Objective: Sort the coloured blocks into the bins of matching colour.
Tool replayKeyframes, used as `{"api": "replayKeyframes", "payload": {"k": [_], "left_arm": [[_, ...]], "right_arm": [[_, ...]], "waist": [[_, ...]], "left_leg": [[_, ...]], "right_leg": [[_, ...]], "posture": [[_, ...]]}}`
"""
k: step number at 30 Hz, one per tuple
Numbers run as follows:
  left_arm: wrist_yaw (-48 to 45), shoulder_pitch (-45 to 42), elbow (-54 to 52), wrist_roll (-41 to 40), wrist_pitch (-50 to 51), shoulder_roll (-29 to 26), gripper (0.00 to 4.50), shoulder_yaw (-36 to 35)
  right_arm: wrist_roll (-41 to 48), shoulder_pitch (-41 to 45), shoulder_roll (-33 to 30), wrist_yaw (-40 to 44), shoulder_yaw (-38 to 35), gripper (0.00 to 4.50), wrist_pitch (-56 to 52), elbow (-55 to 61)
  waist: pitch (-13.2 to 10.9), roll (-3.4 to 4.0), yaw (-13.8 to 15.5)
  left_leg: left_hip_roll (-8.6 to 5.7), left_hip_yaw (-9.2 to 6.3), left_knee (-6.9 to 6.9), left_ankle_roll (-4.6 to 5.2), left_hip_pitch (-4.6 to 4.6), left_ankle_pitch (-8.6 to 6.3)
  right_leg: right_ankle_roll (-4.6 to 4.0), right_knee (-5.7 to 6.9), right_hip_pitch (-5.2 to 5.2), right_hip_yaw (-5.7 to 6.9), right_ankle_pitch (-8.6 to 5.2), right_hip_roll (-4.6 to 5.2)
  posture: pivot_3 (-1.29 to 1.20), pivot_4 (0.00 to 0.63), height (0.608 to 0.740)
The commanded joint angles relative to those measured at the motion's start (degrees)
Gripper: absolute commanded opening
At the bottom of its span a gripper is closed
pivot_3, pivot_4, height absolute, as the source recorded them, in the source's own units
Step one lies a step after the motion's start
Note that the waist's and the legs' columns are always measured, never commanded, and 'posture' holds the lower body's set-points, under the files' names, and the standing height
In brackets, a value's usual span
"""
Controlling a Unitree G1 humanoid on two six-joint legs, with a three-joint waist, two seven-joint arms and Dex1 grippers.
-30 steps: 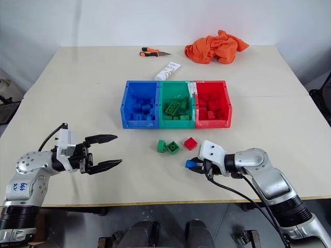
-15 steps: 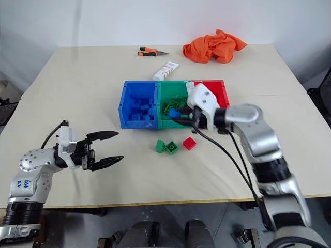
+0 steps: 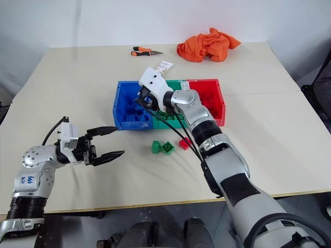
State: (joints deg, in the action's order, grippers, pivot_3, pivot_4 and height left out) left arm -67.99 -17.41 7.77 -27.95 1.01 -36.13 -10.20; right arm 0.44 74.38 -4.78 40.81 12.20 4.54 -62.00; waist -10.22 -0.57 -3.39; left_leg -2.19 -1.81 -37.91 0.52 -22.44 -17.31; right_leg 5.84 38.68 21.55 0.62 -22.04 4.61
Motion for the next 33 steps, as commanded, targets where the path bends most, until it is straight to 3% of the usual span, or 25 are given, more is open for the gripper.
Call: {"api": "replayKeyframes", "payload": {"k": [1, 5, 8, 13, 17, 20, 25, 31, 33], "left_arm": [[0.34, -0.03, -1.24, -0.36, -0.92, 0.05, 4.5, -0.76], [-0.32, -0.27, -0.73, -0.51, -0.79, -0.07, 4.5, -0.4], [-1.32, -0.89, 0.05, -0.7, -0.62, -0.26, 4.5, -0.2], [-2.89, -2.57, 3.24, -0.31, -1.43, -0.83, 4.5, -0.55], [-5.15, -3.55, 7.08, -0.62, -2.66, -1.27, 4.5, -1.39], [-6.32, -3.98, 8.69, -1.59, -4.02, -0.6, 4.5, -2.53], [-6.91, -4.44, 9.97, -0.95, -4.46, -0.96, 4.5, -2.51], [-7.62, -5.43, 11.61, -0.76, -4.94, -1.11, 4.5, -2.46], [-7.63, -6.08, 12.02, -0.51, -5.11, -0.94, 4.5, -2.18]], "right_arm": [[1.27, 1.39, -1.02, 2.77, -2.95, 3.98, 4.55, 2.13], [4.54, -3.67, -4.93, 11.53, -4.37, 3.98, 3.8, 13.17], [8.39, -11.15, -9.58, 17.81, -4.95, 3.98, -2.68, 28.36], [16.22, -27.29, -21.99, 25.55, -6.98, 3.98, -15.86, 53.97], [23.72, -44.82, -36.02, 30.3, -15.41, 3.98, -24.33, 68.54], [26.45, -55.5, -43.35, 30.23, -23.16, 3.98, -28.25, 71.95], [24.53, -70.26, -50.8, 31.25, -33.8, 3.98, -26.06, 68.9], [24.05, -75.22, -52.94, 30.06, -37.09, 3.98, -25.47, 69.43], [24.2, -72.83, -52.08, 28.4, -34.23, 3.98, -26.49, 71.39]], "waist": [[-0.01, 0.01, -0.05], [-0.01, 0.02, 0.02], [-0.01, 0.01, 0.35], [-0.01, 0.02, 1.23], [-0.01, 0.03, 2.18], [-0.03, 0.04, 2.47], [-0.03, 0.04, 2.63], [-0.03, 0.04, 2.42], [-0.03, 0.04, 2.4]], "left_leg": [[0.0, 0.0, 0.0, 0.0, 0.0, 0.0], [0.0, -0.02, 0.0, -0.01, 0.0, 0.0], [0.0, -0.13, -0.04, -0.02, -0.02, -0.01], [-0.01, -0.21, -0.06, -0.03, -0.17, -0.02], [0.0, -0.23, -0.08, -0.02, -0.32, -0.02], [-0.01, -0.23, -0.15, 0.02, -0.52, 0.0], [0.0, -0.19, -0.21, 0.05, -0.48, 0.01], [0.01, -0.02, -0.21, 0.1, -0.3, 0.05], [0.01, -0.02, -0.2, 0.09, -0.26, 0.05]], "right_leg": [[0.0, 0.0, 0.0, 0.0, 0.0, 0.0], [0.0, 0.01, 0.0, 0.01, 0.0, 0.0], [0.0, 0.0, -0.06, 0.05, 0.0, 0.0], [0.0, -0.15, -0.05, 0.09, 0.0, -0.01], [0.0, -0.49, -0.05, 0.13, 0.0, -0.01], [0.0, -0.8, -0.09, 0.16, 0.0, -0.01], [0.0, -0.87, -0.13, 0.13, 0.0, -0.02], [0.0, -0.81, -0.23, 0.0, 0.0, -0.03], [0.0, -0.81, -0.27, 0.0, 0.0, -0.03]], "posture": [[0.0, 0.15, 0.74], [0.0, 0.15, 0.74], [0.0, 0.15, 0.74], [0.0, 0.15, 0.74], [0.0, 0.15, 0.74], [0.0, 0.15, 0.74], [0.0, 0.15, 0.74], [0.0, 0.15, 0.74], [0.0, 0.15, 0.74]]}}
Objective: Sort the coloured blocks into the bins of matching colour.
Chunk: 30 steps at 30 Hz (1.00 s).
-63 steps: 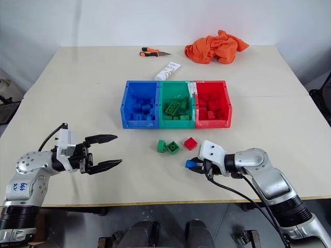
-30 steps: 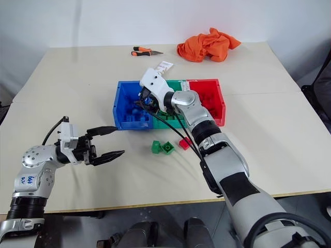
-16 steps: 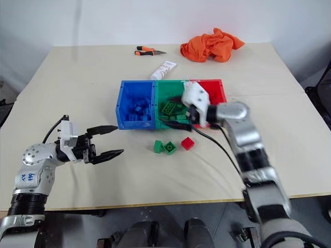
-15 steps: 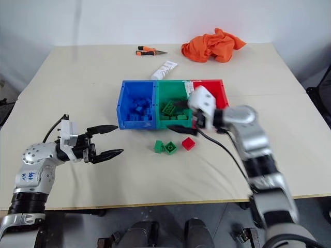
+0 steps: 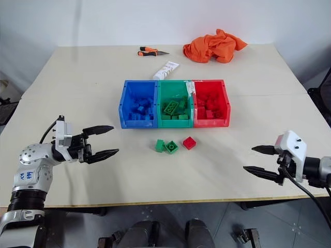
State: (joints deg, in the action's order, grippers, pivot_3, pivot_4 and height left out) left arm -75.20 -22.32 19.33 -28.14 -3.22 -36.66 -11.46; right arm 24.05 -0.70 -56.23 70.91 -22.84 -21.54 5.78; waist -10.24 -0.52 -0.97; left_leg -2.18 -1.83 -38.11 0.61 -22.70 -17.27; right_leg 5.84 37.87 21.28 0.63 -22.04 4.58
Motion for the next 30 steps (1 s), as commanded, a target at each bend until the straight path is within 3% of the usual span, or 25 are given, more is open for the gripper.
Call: {"api": "replayKeyframes", "payload": {"k": [1, 6, 14, 21, 30], "left_arm": [[-0.44, -1.36, 0.49, -0.26, -0.92, -0.34, 4.5, -0.76], [-0.81, -1.33, -0.85, -0.38, -0.75, -0.04, 4.5, -0.06], [0.18, 0.76, -6.28, -1.11, 1.2, 0.43, 4.5, 0.23], [1.38, 3.57, -10.04, -1.76, 2.69, 0.37, 4.5, -0.54], [2.85, 5.02, -12.4, -2.17, 3.5, 0.64, 4.5, -0.36]], "right_arm": [[0.57, 3.48, -0.1, -2.49, 2.34, 3.98, -0.8, 4.38], [-1.34, 10.52, 4.85, -7.13, 12.09, 3.98, -1.91, 5.88], [-7.79, 20.94, 15.74, -12.39, 24.04, 3.98, 2.3, -3.52], [-10.43, 26.2, 22.38, -13.77, 27.59, 3.98, 7.25, -13.19], [-10.83, 28.85, 27.13, -12.6, 29.11, 3.98, 9.58, -17.37]], "waist": [[0.0, 0.0, -0.14], [0.0, 0.0, -0.32], [0.0, 0.0, -0.35], [0.0, 0.0, -0.59], [0.0, 0.0, -0.6]], "left_leg": [[0.0, 0.0, 0.0, 0.0, 0.01, 0.0], [0.01, -0.04, 0.02, -0.01, 0.04, 0.0], [-0.01, -0.05, 0.03, -0.02, 0.0, 0.01], [-0.03, -0.06, 0.02, -0.02, -0.02, 0.01], [-0.02, -0.06, 0.03, -0.05, -0.02, 0.02]], "right_leg": [[0.0, 0.01, 0.0, -0.01, 0.0, 0.0], [0.0, 0.01, -0.01, 0.01, 0.0, 0.0], [0.0, 0.03, 0.07, 0.01, 0.0, 0.02], [0.0, 0.07, 0.1, 0.02, 0.0, 0.03], [0.0, 0.12, 0.15, 0.03, 0.0, 0.02]], "posture": [[0.0, 0.15, 0.74], [0.0, 0.15, 0.74], [0.0, 0.15, 0.74], [0.0, 0.15, 0.74], [0.0, 0.15, 0.74]]}}
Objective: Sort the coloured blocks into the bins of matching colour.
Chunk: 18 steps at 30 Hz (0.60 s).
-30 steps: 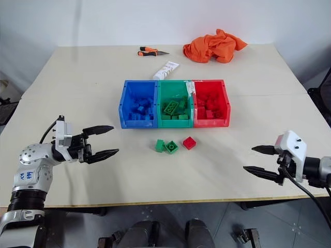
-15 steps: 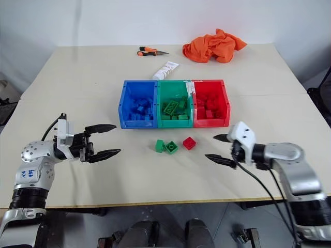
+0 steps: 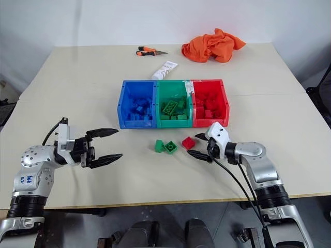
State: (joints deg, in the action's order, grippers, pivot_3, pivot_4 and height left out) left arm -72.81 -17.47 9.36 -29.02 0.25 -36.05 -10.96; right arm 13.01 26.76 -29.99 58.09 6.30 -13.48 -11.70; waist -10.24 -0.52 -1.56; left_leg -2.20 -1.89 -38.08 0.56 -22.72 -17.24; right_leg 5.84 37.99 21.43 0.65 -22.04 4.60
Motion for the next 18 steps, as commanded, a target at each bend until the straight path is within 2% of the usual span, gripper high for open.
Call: {"api": "replayKeyframes", "payload": {"k": [1, 5, 8, 10, 13, 14, 18], "left_arm": [[0.53, 0.11, -2.42, -1.27, 0.0, 0.13, 4.5, -0.77], [0.68, -0.07, -2.31, -1.2, -0.05, 0.32, 4.5, -0.58], [0.86, -0.22, -2.24, -1.23, -0.09, 0.51, 4.5, -0.53], [0.89, -0.25, -2.14, -1.19, -0.14, 0.53, 4.5, -0.56], [0.86, -0.34, -1.82, -1.06, -0.19, 0.51, 4.5, -0.6], [0.89, -0.39, -1.77, -1.05, -0.17, 0.52, 4.5, -0.6], [0.8, -0.94, -1.11, -0.96, -0.26, 0.57, 4.5, -0.54]], "right_arm": [[-0.23, 1.82, 1.43, -0.02, 0.26, 3.98, 1.82, -0.74], [-1.68, 2.85, 2.71, -0.6, 1.06, 3.98, 2.71, -2.98], [-1.45, 3.07, 2.88, -0.52, 1.19, 3.42, -0.1, -2.75], [-1.21, 2.46, 2.51, -0.8, 0.6, 2.68, -0.66, -1.3], [-1.12, 1.24, 1.35, -1.38, -0.58, 1.83, -0.73, 1.69], [-0.78, 0.74, 0.86, -1.4, -1.07, 1.68, -1.17, 3.42], [1.06, -0.05, -1.66, -2.59, -4.06, 1.6, -4.3, 11.35]], "waist": [[0.0, 0.0, 0.0], [0.0, 0.0, -0.01], [0.0, 0.0, -0.01], [0.0, 0.0, -0.01], [0.0, 0.0, 0.01], [0.0, 0.0, 0.01], [0.0, 0.0, 0.06]], "left_leg": [[0.0, 0.0, 0.0, 0.0, 0.0, 0.0], [0.0, 0.0, 0.0, 0.0, 0.0, 0.0], [0.0, 0.0, -0.01, 0.0, 0.0, 0.0], [0.0, -0.01, -0.01, 0.0, 0.0, 0.0], [0.0, -0.01, -0.01, 0.0, 0.0, 0.0], [0.0, -0.01, 0.0, 0.0, 0.0, 0.0], [-0.01, 0.0, 0.0, 0.0, -0.01, 0.0]], "right_leg": [[0.0, 0.01, 0.0, 0.01, 0.0, 0.0], [0.0, 0.0, 0.0, 0.01, 0.0, 0.0], [0.0, 0.01, 0.01, 0.01, 0.0, 0.0], [0.0, 0.03, 0.01, 0.02, 0.0, 0.0], [0.0, 0.03, 0.01, 0.01, 0.0, 0.0], [0.0, 0.02, 0.01, 0.01, 0.0, 0.01], [0.0, 0.0, 0.01, 0.0, 0.0, 0.01]], "posture": [[0.0, 0.15, 0.74], [0.0, 0.15, 0.74], [0.0, 0.15, 0.74], [0.0, 0.15, 0.74], [0.0, 0.15, 0.74], [0.0, 0.15, 0.74], [0.0, 0.15, 0.74]]}}
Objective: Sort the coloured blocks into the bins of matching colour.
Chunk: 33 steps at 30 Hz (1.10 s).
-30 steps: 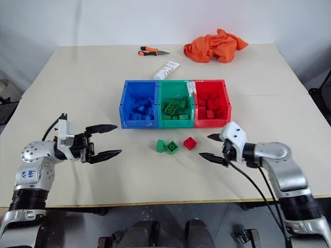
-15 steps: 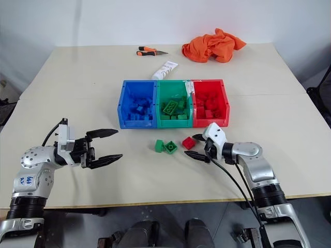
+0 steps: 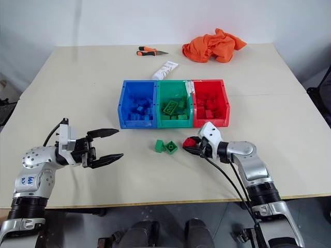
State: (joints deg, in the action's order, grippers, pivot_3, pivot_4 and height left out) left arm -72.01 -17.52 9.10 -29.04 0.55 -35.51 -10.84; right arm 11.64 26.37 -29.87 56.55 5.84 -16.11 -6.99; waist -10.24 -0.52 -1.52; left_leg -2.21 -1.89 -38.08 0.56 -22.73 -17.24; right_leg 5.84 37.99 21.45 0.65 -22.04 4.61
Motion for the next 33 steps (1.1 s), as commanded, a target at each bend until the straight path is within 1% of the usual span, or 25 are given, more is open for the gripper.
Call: {"api": "replayKeyframes", "payload": {"k": [1, 4, 6, 7, 9, 11, 14, 17, 18, 21, 26, 33], "left_arm": [[-0.05, -1.09, -0.57, -0.89, -0.62, 0.06, 4.5, -0.62], [-0.15, -1.61, 0.08, -0.73, -0.79, 0.22, 4.5, -0.45], [-0.23, -2.32, 0.76, -0.56, -0.9, 0.46, 4.5, -0.22], [-0.4, -3.49, 1.91, -0.2, -1.27, 1.01, 4.5, 0.33], [-0.62, -5.07, 3.35, 0.3, -1.74, 1.8, 4.5, 1.05], [-0.9, -6.04, 4.24, 0.53, -2.2, 2.26, 4.5, 1.43], [-1.06, -6.54, 4.69, 0.59, -2.6, 2.55, 4.5, 1.66], [-0.99, -6.12, 3.97, 0.41, -2.55, 2.55, 4.5, 1.63], [-0.95, -5.86, 3.61, 0.31, -2.46, 2.49, 4.5, 1.56], [-0.65, -5.06, 2.59, 0.04, -2.1, 2.26, 4.5, 1.26], [-0.45, -4.49, 2.16, -0.08, -1.97, 2.21, 4.5, 1.13], [-0.34, -5.09, 2.69, 0.11, -1.85, 2.74, 4.5, 1.69]], "right_arm": [[3.11, 0.67, -2.34, -1.77, -4.78, 1.57, -2.59, 8.33], [4.4, 2.67, -3.52, -3.89, -7.84, 1.57, -4.93, 10.46], [4.59, 6.19, -4.4, -5.84, -10.32, 1.57, -5.04, 8.47], [2.79, 11.45, -4.8, -7.72, -10.76, 1.57, -2.98, 1.02], [-0.54, 18.4, -5.05, -10.4, -10.49, 1.57, 0.32, -9.76], [-2.66, 23.48, -4.53, -11.9, -9.58, 2.28, 3.92, -18.7], [-4.62, 28.81, -3.33, -13.01, -8.72, 3.15, 8.98, -28.6], [-5.63, 30.81, -2.9, -12.18, -7.99, 4.23, 12.23, -32.49], [-5.43, 30.8, -2.79, -11.28, -7.95, 4.46, 12.77, -32.39], [-4.43, 29.33, -3.09, -8.56, -8.07, 4.46, 12.96, -29.83], [-2.96, 24.91, -4.58, -4.62, -8.46, 4.46, 11.5, -23.69], [1.69, 16.38, -7.85, -1.0, -10.73, 4.46, 6.34, -10.5]], "waist": [[0.0, 0.0, 0.04], [0.0, 0.0, -0.01], [0.0, 0.0, -0.03], [0.0, 0.0, -0.03], [-0.06, 0.08, -0.13], [-0.06, 0.09, -0.18], [-0.05, 0.08, -0.27], [-0.05, 0.08, -0.39], [-0.05, 0.08, -0.42], [-0.05, 0.09, -0.42], [-0.05, 0.09, -0.23], [-0.05, 0.09, -0.02]], "left_leg": [[0.0, 0.0, 0.0, 0.0, 0.0, 0.0], [0.0, 0.0, 0.01, 0.0, 0.0, 0.0], [0.0, 0.0, 0.01, 0.0, 0.0, 0.0], [0.0, 0.0, 0.01, 0.0, 0.0, 0.0], [0.02, -0.03, 0.06, -0.01, 0.01, 0.0], [-0.11, 0.2, 0.0, 0.11, -0.01, 0.09], [-0.04, 0.15, 0.08, 0.06, 0.0, 0.09], [-0.02, 0.15, 0.17, 0.05, -0.05, 0.08], [-0.03, 0.15, 0.17, 0.06, -0.07, 0.07], [-0.03, 0.15, 0.09, 0.07, -0.25, 0.07], [-0.01, 0.06, -0.02, 0.06, -0.26, 0.07], [-0.04, 0.03, -0.09, 0.06, -0.29, 0.07]], "right_leg": [[0.0, 0.01, 0.0, 0.0, 0.0, 0.0], [0.0, 0.0, 0.0, 0.0, 0.0, 0.0], [0.0, -0.01, 0.0, -0.01, 0.0, -0.01], [0.0, 0.01, 0.01, -0.01, 0.0, -0.01], [0.0, 0.0, 0.01, 0.02, 0.0, -0.02], [0.0, 0.02, 0.07, -0.08, 0.0, 0.07], [0.0, 0.04, 0.1, -0.03, 0.0, 0.04], [0.0, 0.16, 0.12, 0.05, 0.0, 0.03], [0.01, 0.16, 0.12, 0.08, 0.0, 0.05], [0.01, 0.08, 0.2, 0.11, 0.0, 0.05], [0.01, 0.15, 0.17, 0.15, 0.0, 0.04], [0.01, 0.21, 0.16, 0.17, 0.0, 0.07]], "posture": [[0.0, 0.15, 0.74], [0.0, 0.15, 0.74], [0.0, 0.15, 0.74], [0.0, 0.15, 0.74], [0.0, 0.15, 0.74], [0.0, 0.15, 0.74], [0.0, 0.15, 0.74], [0.0, 0.15, 0.74], [0.0, 0.15, 0.74], [0.0, 0.15, 0.74], [0.0, 0.15, 0.74], [0.0, 0.15, 0.74]]}}
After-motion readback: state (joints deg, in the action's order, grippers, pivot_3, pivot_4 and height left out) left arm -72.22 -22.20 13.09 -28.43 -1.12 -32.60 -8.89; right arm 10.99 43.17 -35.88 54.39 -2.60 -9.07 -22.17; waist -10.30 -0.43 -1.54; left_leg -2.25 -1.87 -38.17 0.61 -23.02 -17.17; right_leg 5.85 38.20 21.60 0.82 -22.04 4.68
